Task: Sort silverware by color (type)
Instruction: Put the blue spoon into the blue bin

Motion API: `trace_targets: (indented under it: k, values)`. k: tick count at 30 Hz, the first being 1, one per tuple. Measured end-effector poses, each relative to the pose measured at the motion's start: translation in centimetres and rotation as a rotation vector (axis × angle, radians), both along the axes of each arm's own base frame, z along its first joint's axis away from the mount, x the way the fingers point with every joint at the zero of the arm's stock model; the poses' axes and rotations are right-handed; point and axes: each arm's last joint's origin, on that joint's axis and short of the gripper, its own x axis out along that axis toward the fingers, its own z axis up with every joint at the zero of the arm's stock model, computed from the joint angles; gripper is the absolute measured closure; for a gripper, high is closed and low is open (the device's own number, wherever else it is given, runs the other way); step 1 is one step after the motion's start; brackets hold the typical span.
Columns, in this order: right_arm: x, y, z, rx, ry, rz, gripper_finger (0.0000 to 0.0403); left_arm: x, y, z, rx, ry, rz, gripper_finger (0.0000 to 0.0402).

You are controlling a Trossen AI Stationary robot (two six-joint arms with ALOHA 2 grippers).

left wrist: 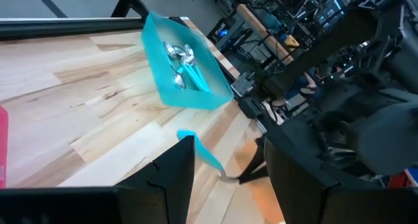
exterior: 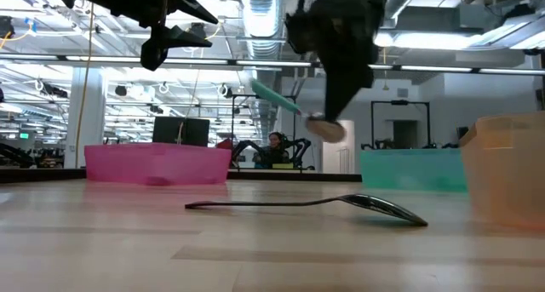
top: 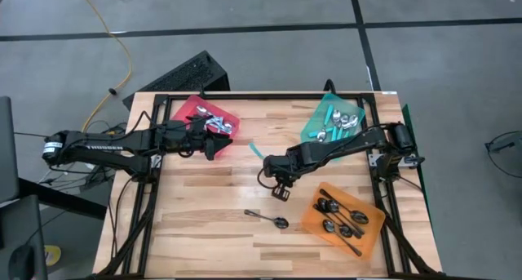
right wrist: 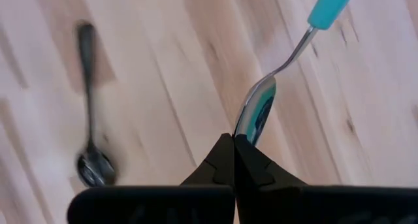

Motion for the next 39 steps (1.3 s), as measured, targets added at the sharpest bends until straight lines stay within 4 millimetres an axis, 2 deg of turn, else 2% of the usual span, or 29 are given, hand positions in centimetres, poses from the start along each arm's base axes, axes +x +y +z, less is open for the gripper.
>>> trace_targets:
  k: [9,19,33,37,39]
  values:
    - [1.5,0.1,0.9,-0.046,-0.183,0.007,0.0389,0.1,-0.2,0.3,0.031,-0.021,-0.024,0.0232]
    - [2.9,0.0,1.8,-0.024,-0.354,-0.01,0.0389,0.4,-0.9,1.1,0.127,-0.083,-0.079,0.0232]
    - [3.8,-0.2,2.6,-0.009,-0.479,-0.024,0.0389,0.5,-0.9,0.7,0.124,-0.061,-0.071,0.0207]
    - [3.3,-1.2,3.4,-0.024,-0.488,-0.013,0.0389,0.5,-0.9,0.8,0.098,-0.076,-0.072,0.0205]
    - [2.9,-2.2,4.4,-0.033,-0.508,-0.02,0.0389,0.5,-0.9,0.8,0.084,-0.075,-0.072,0.0205]
